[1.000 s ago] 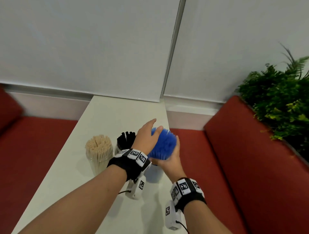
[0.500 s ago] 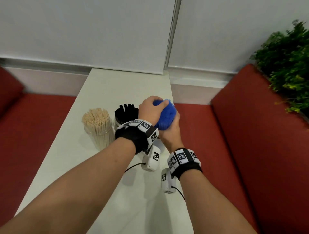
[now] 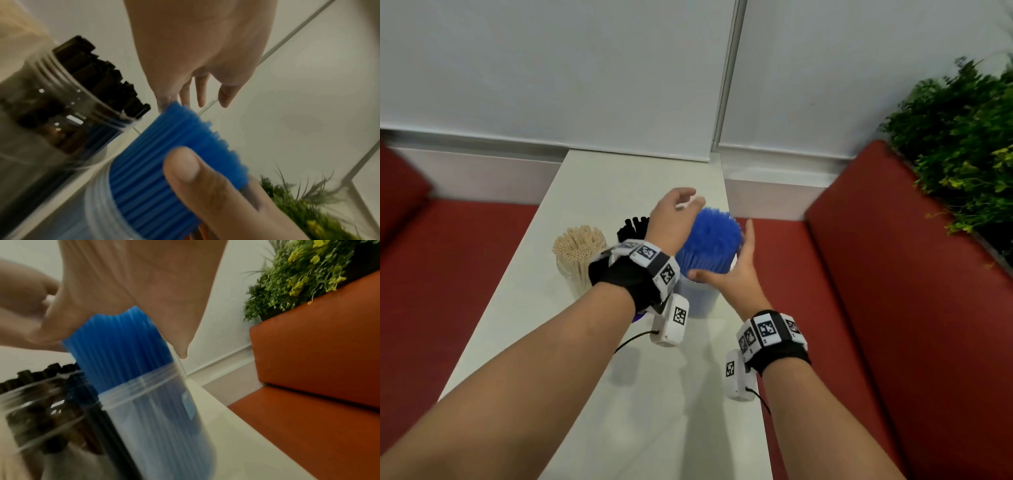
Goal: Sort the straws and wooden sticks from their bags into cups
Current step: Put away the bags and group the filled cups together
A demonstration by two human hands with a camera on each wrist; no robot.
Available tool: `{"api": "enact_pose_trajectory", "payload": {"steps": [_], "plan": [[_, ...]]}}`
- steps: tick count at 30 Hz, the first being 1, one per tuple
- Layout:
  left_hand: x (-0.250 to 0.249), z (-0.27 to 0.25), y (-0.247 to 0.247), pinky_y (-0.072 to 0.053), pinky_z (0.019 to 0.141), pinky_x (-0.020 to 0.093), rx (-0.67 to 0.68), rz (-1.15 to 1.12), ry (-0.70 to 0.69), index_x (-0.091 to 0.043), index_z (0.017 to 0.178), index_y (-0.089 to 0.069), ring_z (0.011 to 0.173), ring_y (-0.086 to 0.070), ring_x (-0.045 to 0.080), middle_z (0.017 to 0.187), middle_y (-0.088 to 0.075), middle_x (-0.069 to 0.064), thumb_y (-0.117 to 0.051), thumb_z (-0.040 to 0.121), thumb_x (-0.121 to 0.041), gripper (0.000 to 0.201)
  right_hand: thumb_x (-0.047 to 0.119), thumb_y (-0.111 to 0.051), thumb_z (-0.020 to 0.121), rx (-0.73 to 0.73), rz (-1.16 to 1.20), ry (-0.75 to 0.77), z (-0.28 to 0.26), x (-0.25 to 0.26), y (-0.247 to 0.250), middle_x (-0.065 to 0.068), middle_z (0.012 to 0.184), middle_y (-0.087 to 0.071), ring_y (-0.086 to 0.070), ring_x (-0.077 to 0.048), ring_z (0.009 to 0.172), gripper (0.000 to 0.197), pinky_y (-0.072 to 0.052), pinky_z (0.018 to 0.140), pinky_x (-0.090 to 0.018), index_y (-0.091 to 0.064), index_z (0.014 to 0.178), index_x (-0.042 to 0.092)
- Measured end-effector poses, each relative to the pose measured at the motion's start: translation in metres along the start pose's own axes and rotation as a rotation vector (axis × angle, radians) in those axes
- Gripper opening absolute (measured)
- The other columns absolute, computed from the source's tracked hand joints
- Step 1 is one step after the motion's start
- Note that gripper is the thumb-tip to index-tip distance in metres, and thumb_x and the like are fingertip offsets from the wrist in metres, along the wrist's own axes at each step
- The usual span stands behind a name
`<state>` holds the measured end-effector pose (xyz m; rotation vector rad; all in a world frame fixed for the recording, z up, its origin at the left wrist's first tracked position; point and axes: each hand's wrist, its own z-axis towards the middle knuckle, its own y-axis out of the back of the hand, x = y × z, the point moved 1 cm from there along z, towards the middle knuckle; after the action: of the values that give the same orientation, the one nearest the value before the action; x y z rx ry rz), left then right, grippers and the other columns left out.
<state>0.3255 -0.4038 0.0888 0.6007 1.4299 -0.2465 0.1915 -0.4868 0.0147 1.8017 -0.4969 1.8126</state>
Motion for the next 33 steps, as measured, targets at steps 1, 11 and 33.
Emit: {"api": "enact_pose_trajectory", "payload": {"steps": [1, 11, 33], "plan": [[0.005, -0.004, -0.005, -0.045, 0.098, 0.029, 0.052, 0.042, 0.011, -0.025, 0.132, -0.056, 0.117, -0.054, 0.011, 0.129, -0.057, -0.009, -0.061, 0.093, -0.039, 0.042, 0.027, -0.101, 0.058, 0.014, 0.023, -0.012, -0.001, -0.004, -0.006, 0.023, 0.151, -0.032, -0.042, 0.013, 0.132, 0.144, -0.04, 0.107, -0.014, 0.002, 0.157, 0.048], [-0.01, -0.003, -0.005, -0.041, 0.097, 0.024, -0.205, 0.14, -0.233, -0.019, 0.122, -0.059, 0.105, -0.052, 0.014, 0.121, -0.048, 0.006, -0.05, 0.097, -0.014, 0.028, 0.032, -0.09, 0.072, -0.271, 0.024, 0.131, 0.013, 0.017, -0.012, 0.015, 0.141, -0.049, -0.052, 0.007, 0.127, 0.092, -0.048, 0.101, -0.016, -0.034, 0.142, 0.052], [0.044, -0.059, 0.043, -0.045, 0.097, 0.04, -0.483, 0.191, -0.386, -0.015, 0.121, -0.056, 0.111, -0.049, 0.019, 0.119, -0.046, 0.002, -0.053, 0.088, -0.008, 0.034, 0.024, -0.057, 0.102, -0.322, -0.416, 0.377, -0.005, 0.068, -0.056, 0.001, 0.156, -0.042, -0.034, -0.012, 0.148, 0.049, -0.026, 0.121, -0.02, -0.047, 0.15, 0.021]]}}
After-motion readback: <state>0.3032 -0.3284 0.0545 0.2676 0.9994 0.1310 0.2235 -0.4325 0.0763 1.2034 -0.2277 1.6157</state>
